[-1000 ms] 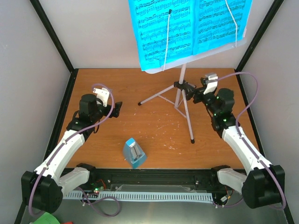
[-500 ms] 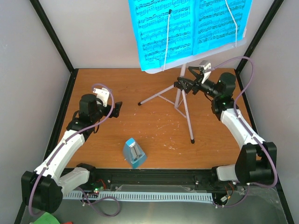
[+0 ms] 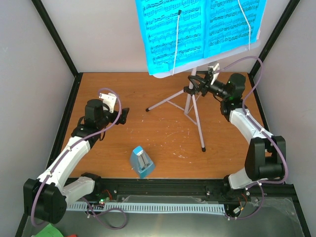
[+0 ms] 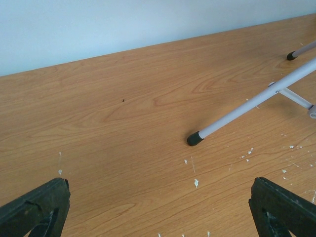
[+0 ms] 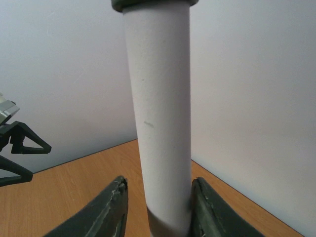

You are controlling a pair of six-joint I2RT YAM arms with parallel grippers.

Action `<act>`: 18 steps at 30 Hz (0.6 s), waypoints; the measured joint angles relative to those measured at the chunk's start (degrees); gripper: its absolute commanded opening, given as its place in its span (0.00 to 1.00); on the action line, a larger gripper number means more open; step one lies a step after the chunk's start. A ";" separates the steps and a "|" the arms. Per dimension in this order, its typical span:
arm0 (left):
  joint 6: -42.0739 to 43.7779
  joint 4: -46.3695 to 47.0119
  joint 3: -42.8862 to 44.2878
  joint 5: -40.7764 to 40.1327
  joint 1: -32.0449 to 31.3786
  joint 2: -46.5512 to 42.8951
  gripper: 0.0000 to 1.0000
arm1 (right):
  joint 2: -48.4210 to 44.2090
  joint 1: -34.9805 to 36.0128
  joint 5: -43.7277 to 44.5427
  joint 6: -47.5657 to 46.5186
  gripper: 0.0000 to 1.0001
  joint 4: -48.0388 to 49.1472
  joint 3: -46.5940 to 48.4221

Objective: Pack up the instrument practice props

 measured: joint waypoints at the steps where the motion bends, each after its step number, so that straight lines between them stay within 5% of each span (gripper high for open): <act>1: 0.00 -0.02 0.00 -0.02 0.00 0.20 0.99 | 0.24 0.00 0.02 0.26 0.27 0.17 0.17; 10: 0.00 0.07 0.00 -0.20 0.00 0.37 0.99 | 0.09 -0.39 0.09 -6.82 0.10 -9.20 4.26; 18: 0.00 0.09 0.00 -0.09 0.00 0.37 0.99 | -10.16 1.40 17.03 -9.38 0.07 -17.27 -1.40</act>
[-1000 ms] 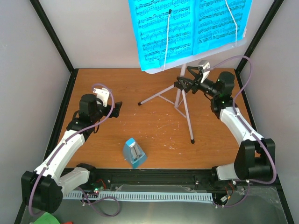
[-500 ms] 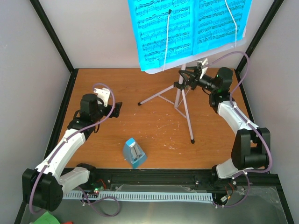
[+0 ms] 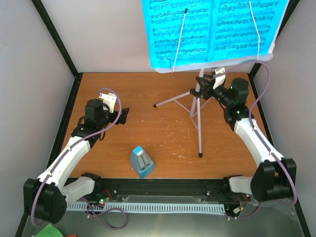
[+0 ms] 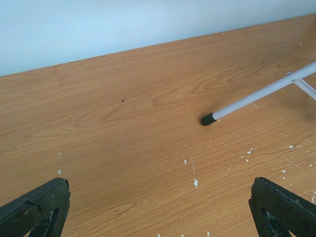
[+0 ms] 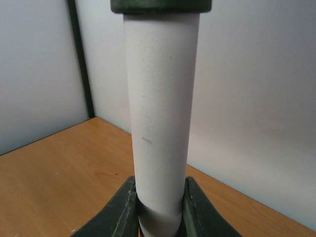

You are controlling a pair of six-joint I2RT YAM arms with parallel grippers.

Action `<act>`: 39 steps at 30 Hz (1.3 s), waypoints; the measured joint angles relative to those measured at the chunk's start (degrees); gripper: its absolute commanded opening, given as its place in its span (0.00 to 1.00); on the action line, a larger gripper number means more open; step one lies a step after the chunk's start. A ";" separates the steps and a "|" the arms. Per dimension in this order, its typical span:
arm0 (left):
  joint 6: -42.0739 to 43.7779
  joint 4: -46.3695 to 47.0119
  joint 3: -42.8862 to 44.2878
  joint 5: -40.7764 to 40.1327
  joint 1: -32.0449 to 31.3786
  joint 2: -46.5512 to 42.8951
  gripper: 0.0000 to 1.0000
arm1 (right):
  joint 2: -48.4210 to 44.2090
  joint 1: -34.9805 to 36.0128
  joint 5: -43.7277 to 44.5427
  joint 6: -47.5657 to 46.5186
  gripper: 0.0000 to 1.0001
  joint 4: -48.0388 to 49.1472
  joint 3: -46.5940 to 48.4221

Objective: Pack up the instrument practice props

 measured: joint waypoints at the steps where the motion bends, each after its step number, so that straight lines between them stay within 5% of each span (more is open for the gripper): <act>1: 0.00 0.00 0.00 0.15 0.00 0.00 0.99 | -1.75 0.63 2.71 0.22 0.05 0.20 -1.53; 8: 0.00 0.02 0.00 1.09 0.00 0.00 1.00 | -8.70 11.19 23.37 3.52 0.03 1.16 -7.48; 20: 0.00 0.04 0.00 1.18 0.00 -0.90 0.99 | 3.34 28.37 53.18 8.59 0.03 7.32 -0.33; 23: 0.00 0.07 0.00 1.07 0.00 -1.11 0.99 | 7.06 30.93 56.06 8.63 0.21 8.02 2.78; 27: -0.02 0.07 0.00 0.33 0.00 -1.16 1.00 | 8.61 31.80 57.37 11.28 0.74 8.41 4.00; 30: -0.39 0.02 -0.02 -1.55 0.00 -1.55 0.99 | 8.41 31.85 57.31 13.20 0.98 8.22 3.98; 39: -3.61 2.58 -2.69 -12.85 0.00 -10.45 0.99 | -2.86 30.14 53.37 12.13 1.00 0.87 -6.73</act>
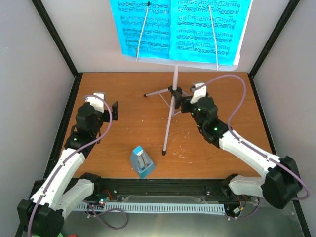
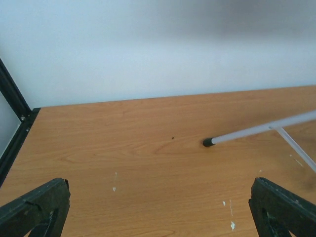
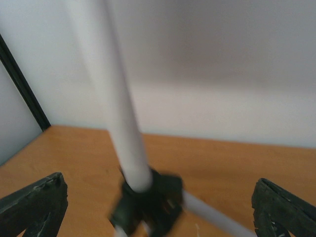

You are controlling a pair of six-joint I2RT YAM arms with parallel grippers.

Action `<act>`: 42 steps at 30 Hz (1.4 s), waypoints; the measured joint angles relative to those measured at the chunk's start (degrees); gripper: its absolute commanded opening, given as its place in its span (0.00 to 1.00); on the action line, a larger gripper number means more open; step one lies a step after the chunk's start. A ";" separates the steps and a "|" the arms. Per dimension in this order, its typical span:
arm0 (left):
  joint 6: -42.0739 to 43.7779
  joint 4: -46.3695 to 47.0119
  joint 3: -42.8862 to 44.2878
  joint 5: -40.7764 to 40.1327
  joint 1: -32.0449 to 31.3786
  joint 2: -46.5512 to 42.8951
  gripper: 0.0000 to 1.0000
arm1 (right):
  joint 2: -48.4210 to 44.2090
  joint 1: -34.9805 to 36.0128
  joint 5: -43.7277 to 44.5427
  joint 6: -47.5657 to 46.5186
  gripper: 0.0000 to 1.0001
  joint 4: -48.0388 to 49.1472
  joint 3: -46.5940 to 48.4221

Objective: Pack up the instrument practice props

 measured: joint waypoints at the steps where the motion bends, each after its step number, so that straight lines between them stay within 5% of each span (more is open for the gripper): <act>1: -0.26 0.33 0.00 -0.72 0.00 -0.28 0.99 | -1.92 -1.09 -0.85 0.22 1.00 -1.29 -2.08; 9: -2.58 0.66 0.00 3.06 0.00 -0.68 0.99 | -18.21 -23.76 -8.46 4.46 1.00 -17.86 -11.41; 13: -7.15 -1.79 2.64 10.73 0.02 -1.09 1.00 | -22.73 -38.10 -13.20 4.31 1.00 -29.59 -3.34; 17: -11.65 -4.24 9.46 19.54 0.02 -1.40 0.99 | -22.40 -44.92 -18.60 4.48 1.00 -37.90 9.29; 26: -17.14 -10.23 28.17 30.45 0.00 1.92 0.95 | -21.35 -45.97 -32.11 7.72 0.99 -44.83 36.24; 30: -19.63 -10.78 31.61 36.11 -0.13 5.53 0.90 | -18.51 -46.10 -45.33 10.86 0.87 -43.82 47.15; 34: -21.35 -11.41 35.34 38.99 -2.99 10.60 0.87 | -15.85 -46.10 -59.98 17.64 0.85 -38.47 49.11; 42: -21.86 -11.41 52.09 39.34 -14.10 20.65 0.79 | -9.90 -45.55 -69.99 25.29 0.78 -36.06 48.94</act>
